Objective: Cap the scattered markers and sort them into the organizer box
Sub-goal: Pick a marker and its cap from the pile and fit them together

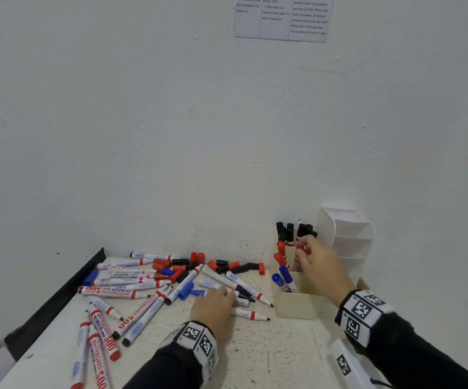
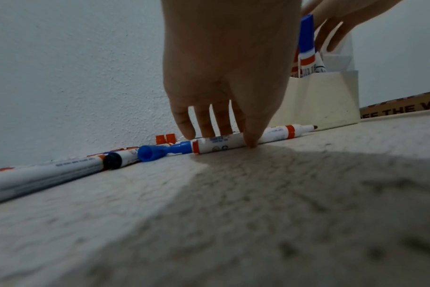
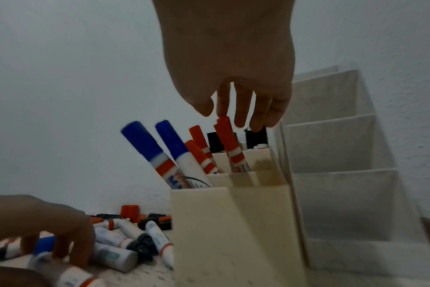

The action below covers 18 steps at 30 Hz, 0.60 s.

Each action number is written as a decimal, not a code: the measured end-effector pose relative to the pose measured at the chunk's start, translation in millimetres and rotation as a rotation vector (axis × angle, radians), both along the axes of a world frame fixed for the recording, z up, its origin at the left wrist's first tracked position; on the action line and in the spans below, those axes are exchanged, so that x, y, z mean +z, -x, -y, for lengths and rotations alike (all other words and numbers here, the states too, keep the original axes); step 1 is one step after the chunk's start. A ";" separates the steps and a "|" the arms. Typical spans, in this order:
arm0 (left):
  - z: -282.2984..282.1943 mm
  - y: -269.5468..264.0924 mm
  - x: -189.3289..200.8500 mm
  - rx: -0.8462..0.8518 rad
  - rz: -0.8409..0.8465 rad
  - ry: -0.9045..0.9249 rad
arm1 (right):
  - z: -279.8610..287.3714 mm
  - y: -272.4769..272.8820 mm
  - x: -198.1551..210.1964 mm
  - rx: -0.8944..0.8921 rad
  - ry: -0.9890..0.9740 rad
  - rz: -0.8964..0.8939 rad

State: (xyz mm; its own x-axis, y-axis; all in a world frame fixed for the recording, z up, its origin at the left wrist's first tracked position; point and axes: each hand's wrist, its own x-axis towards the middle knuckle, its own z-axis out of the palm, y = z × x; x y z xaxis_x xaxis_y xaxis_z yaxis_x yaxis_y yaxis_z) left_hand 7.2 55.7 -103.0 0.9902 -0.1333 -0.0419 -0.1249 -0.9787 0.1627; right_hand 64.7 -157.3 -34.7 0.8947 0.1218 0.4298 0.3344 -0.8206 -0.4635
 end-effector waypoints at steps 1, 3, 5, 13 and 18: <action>-0.3 0.2 0.3 0.012 -0.003 -0.025 | -1.5 -0.2 -0.7 -0.019 0.014 0.008; -1.0 0.9 1.5 0.036 -0.003 -0.067 | -9.4 3.6 7.1 -0.032 -0.034 0.104; -4.2 1.2 1.9 0.039 -0.019 -0.072 | -26.6 13.3 26.4 0.005 -0.153 0.220; -39.3 4.9 -2.7 0.171 -0.051 0.075 | -132.1 28.9 60.0 0.314 -0.195 -0.250; -57.3 5.4 -8.4 0.235 0.011 0.096 | -150.4 -7.1 -9.7 0.100 0.040 -0.492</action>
State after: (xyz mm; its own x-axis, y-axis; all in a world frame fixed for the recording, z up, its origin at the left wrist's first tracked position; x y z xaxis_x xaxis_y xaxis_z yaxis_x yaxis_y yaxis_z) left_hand 1.7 113.0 -111.5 0.9948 0.0979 -0.0287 0.1020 -0.9612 0.2562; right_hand 71.8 -7.0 -44.4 0.9733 0.2247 -0.0472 0.1614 -0.8159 -0.5551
